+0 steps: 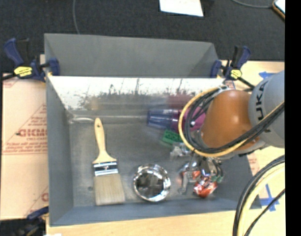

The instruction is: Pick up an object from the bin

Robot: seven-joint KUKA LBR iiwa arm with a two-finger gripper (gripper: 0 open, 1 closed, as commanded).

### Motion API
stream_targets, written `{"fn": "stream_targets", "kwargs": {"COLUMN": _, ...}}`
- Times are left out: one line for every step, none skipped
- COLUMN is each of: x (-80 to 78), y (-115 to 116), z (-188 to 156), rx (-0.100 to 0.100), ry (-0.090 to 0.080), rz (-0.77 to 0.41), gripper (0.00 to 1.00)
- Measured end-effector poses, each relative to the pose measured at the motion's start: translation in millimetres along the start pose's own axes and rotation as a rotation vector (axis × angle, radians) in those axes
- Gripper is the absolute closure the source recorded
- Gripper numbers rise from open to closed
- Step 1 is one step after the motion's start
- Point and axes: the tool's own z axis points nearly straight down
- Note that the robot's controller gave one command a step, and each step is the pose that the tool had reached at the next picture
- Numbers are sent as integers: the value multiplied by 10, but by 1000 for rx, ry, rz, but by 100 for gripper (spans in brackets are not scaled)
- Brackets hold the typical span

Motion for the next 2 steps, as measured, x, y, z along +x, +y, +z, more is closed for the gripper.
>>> {"fn": "stream_targets", "kwargs": {"x": 0, "y": 0, "z": 0, "rx": 0, "ry": 0, "rz": 0, "gripper": 0}}
{"fn": "stream_targets", "kwargs": {"x": 80, "y": 391, "z": 609, "rx": -1, "ry": -10, "rz": 107, "gripper": 0}}
